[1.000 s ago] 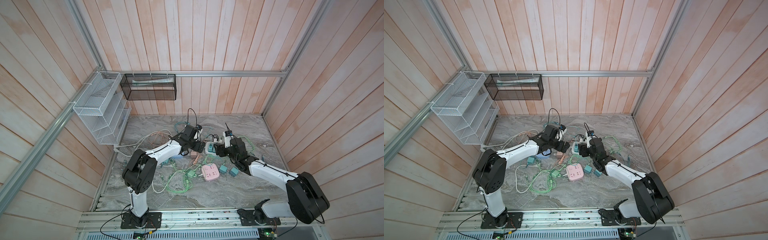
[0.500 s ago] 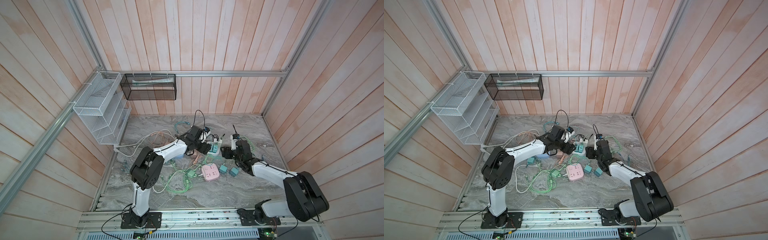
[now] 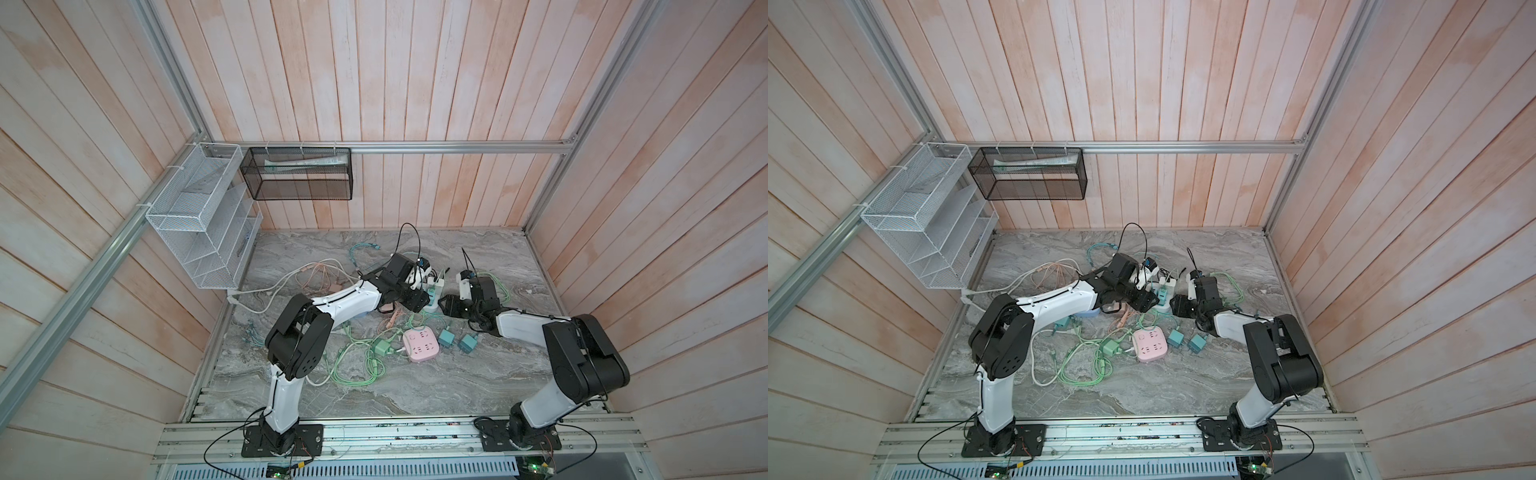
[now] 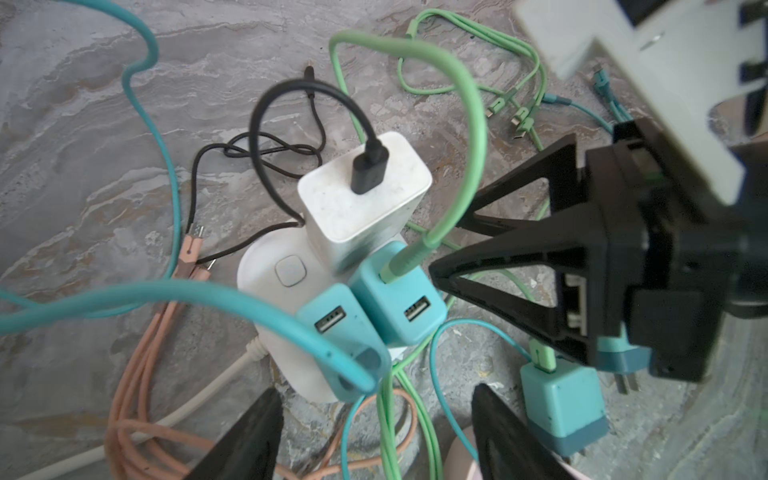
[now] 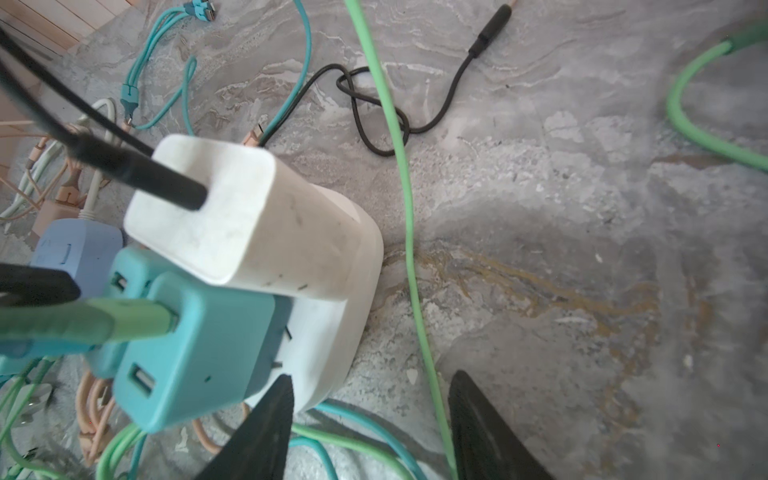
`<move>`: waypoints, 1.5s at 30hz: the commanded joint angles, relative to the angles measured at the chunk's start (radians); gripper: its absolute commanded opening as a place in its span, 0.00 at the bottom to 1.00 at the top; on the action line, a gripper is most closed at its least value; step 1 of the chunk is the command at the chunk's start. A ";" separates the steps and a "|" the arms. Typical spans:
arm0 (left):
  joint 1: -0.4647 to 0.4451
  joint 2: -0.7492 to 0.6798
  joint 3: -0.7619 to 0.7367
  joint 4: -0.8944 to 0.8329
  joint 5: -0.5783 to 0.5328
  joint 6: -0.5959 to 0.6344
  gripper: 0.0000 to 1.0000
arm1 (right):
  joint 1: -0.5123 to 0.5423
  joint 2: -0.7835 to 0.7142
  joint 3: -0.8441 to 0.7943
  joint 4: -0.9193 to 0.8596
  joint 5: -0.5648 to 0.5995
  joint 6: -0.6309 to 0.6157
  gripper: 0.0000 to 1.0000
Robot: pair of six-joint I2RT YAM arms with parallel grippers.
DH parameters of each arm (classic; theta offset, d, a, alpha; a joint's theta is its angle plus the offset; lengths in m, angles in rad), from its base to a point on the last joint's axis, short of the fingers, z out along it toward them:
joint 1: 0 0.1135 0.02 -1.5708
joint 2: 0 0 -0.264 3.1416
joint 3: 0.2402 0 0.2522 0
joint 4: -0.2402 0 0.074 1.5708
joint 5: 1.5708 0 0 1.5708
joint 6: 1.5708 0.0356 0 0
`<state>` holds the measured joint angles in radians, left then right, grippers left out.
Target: Pull the plug off the socket
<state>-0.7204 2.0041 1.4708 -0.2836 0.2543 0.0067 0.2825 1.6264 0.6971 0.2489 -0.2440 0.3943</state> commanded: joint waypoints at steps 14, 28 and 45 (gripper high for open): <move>-0.035 0.052 0.057 0.010 0.048 -0.045 0.71 | -0.046 0.105 0.095 -0.034 -0.086 0.012 0.56; -0.052 0.069 0.067 0.038 0.068 -0.078 0.71 | -0.098 0.144 0.130 -0.039 -0.091 0.000 0.57; 0.006 0.010 -0.014 0.071 -0.052 -0.077 0.74 | -0.102 0.145 0.121 -0.039 -0.152 0.010 0.59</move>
<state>-0.7364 2.0407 1.4937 -0.2379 0.2092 -0.0975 0.1745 1.7660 0.8253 0.2127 -0.3702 0.3969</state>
